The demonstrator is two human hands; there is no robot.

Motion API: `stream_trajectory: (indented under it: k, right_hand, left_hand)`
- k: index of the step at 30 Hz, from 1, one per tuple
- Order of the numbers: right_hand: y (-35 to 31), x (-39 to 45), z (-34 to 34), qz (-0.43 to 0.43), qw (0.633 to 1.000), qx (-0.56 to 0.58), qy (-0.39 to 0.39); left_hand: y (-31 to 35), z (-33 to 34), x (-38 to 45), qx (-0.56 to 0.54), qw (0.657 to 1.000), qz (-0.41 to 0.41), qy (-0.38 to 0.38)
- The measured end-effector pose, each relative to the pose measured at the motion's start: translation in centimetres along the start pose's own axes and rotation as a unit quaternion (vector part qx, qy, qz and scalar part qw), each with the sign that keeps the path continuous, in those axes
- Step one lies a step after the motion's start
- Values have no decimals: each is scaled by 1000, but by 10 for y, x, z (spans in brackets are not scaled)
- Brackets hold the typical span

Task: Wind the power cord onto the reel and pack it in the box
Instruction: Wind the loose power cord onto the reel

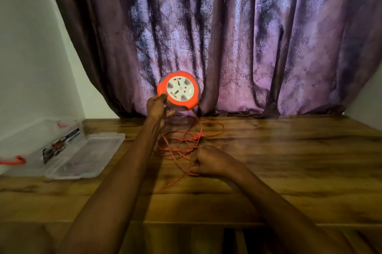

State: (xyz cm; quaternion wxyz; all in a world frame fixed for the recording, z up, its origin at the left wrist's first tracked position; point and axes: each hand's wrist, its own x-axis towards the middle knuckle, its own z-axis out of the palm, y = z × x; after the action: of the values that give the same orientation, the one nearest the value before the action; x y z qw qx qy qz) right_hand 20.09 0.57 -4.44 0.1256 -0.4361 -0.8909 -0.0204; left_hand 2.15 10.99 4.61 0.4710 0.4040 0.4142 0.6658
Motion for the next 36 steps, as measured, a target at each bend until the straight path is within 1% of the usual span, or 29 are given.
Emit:
stream_trajectory:
  k: [2,4,6,8,9,11,12,14,17,18,20,21,22,23,24,25,26,27,29,30,31,32,33,34,36]
  right_hand:
    - [-14,-2,5,-34,998,-5,45]
    - [-21,-3,6,-73,995,19,71]
    - [-18,-4,3,-74,989,53,114]
    - [-5,-3,-2,-35,972,96,210]
    - [5,-1,-7,6,958,121,260]
    - [32,5,-22,99,920,173,337]
    - [47,8,-32,137,898,207,363]
    - [72,19,-52,197,857,296,374]
    - [95,30,-74,237,795,460,318]
    - [101,30,-77,235,787,489,295]
    - [115,24,-76,229,792,494,275]
    - [123,21,-75,234,786,500,279]
    - [130,17,-72,246,772,511,289]
    - [135,14,-69,258,756,521,301]
    - [139,11,-65,267,739,532,315]
    - [143,8,-60,274,719,547,329]
    - [146,6,-55,277,694,568,344]
    - [149,2,-51,280,668,588,359]
    - [154,-4,-44,296,624,617,377]
    - [156,-7,-41,307,608,625,381]
    - [158,-9,-40,317,598,629,382]
    - [159,-10,-37,323,593,632,381]
    - [159,-12,-34,323,591,634,379]
    - [158,-12,-32,320,590,638,377]
    - [156,-10,-27,316,588,642,377]
  left_hand:
    - [3,2,-3,1,1000,-7,0]
    - [5,2,-4,21,1000,-11,3]
    - [6,1,-5,41,999,-15,7]
    - [5,0,-6,50,999,-19,4]
    - [4,0,-5,56,998,-18,2]
    - [1,-1,-3,78,997,-12,-9]
    - [-1,0,-2,91,996,-6,-22]
    - [-3,7,-1,112,992,11,-53]
    - [-7,24,-5,131,985,28,-109]
    - [-9,30,-7,137,981,29,-131]
    - [-14,42,-13,142,976,28,-163]
    - [-18,49,-16,143,976,24,-165]
    - [-22,57,-20,138,978,21,-155]
    - [-28,64,-25,135,981,29,-133]
    - [-34,70,-28,149,982,55,-100]
    - [-40,75,-35,184,976,94,-69]
    - [-47,77,-43,224,964,134,-54]
    - [-54,77,-53,257,950,167,-55]
    - [-71,70,-74,331,917,196,-104]
    - [-83,65,-82,414,880,195,-132]
    - [-95,59,-89,517,823,176,-155]
    - [-109,53,-92,611,760,140,-170]
    - [-120,47,-95,675,707,97,-187]
    - [-130,41,-94,706,675,60,-207]
    - [-142,34,-85,716,659,24,-229]
